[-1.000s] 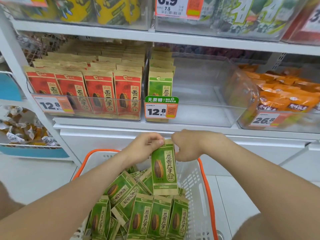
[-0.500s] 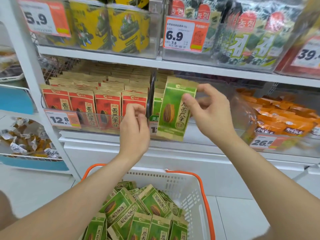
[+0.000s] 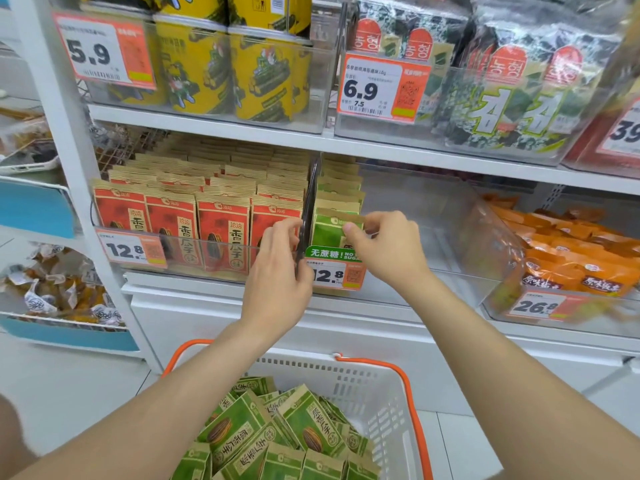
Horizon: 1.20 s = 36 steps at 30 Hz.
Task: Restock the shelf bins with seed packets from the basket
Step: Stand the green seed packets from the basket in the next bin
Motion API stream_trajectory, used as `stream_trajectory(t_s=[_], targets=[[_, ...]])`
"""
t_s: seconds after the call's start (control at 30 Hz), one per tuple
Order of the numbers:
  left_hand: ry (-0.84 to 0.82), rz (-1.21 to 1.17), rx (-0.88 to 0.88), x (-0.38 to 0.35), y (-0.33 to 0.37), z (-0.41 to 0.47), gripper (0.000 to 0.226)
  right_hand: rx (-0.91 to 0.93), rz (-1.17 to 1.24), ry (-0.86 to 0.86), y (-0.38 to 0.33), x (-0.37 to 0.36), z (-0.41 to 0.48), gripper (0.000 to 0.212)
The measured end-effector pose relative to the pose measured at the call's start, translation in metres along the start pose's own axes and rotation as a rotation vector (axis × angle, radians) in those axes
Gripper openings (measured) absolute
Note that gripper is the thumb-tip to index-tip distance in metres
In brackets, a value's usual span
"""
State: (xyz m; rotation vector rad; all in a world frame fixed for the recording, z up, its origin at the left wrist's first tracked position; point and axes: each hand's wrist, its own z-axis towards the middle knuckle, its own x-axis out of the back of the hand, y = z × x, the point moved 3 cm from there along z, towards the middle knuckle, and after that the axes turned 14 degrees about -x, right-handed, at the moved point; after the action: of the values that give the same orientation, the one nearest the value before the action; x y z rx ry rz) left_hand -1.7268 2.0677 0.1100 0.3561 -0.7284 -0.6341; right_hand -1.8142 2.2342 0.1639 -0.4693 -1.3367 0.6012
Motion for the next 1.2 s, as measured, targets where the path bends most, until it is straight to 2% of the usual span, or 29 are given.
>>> stream_trajectory(t_s=[0.1,0.17,0.23,0.33,0.47,0.6,0.77,0.8,0.87,0.93,1.03,1.1,1.2], targets=[[-0.012,0.031,-0.025,-0.002,-0.002,0.0,0.058,-0.042,0.052,-0.003,-0.001,-0.004,0.007,0.037],[-0.014,0.069,-0.052,-0.003,-0.002,0.0,0.057,-0.099,0.111,-0.027,-0.002,-0.01,0.009,0.05],[-0.01,0.121,-0.082,-0.003,-0.001,0.001,0.057,-0.115,0.047,-0.079,-0.001,-0.017,0.012,0.049],[-0.004,0.179,-0.123,-0.004,0.007,0.004,0.063,0.007,-0.113,-0.103,-0.005,-0.025,0.008,0.042],[-0.021,0.18,-0.159,-0.006,0.013,0.005,0.076,0.141,-0.161,-0.073,-0.002,-0.025,0.002,0.037],[-0.079,0.233,-0.164,-0.012,0.011,0.002,0.075,0.038,-0.133,-0.19,0.003,-0.02,0.012,0.032],[-0.132,0.26,-0.198,-0.013,0.008,-0.003,0.07,0.007,-0.154,-0.359,0.002,-0.022,0.006,0.047],[-0.128,0.259,-0.203,-0.011,0.008,-0.005,0.069,-0.008,-0.156,-0.35,0.005,-0.021,0.003,0.052],[-0.105,0.266,-0.213,-0.008,0.007,-0.008,0.063,-0.032,-0.122,-0.187,0.011,-0.018,-0.002,0.056],[-0.078,0.274,-0.224,-0.006,0.006,-0.011,0.051,0.018,-0.102,0.046,0.012,-0.013,-0.011,0.044],[-0.015,0.299,-0.245,-0.005,0.003,-0.016,0.042,0.228,-0.057,0.291,0.004,-0.003,-0.031,0.019],[0.017,0.331,-0.276,-0.003,0.002,-0.02,0.038,0.378,-0.058,0.316,-0.002,0.0,-0.046,0.014],[-0.056,0.356,-0.351,-0.007,-0.005,-0.029,0.023,0.573,-0.196,0.187,-0.003,-0.009,-0.07,0.015]])
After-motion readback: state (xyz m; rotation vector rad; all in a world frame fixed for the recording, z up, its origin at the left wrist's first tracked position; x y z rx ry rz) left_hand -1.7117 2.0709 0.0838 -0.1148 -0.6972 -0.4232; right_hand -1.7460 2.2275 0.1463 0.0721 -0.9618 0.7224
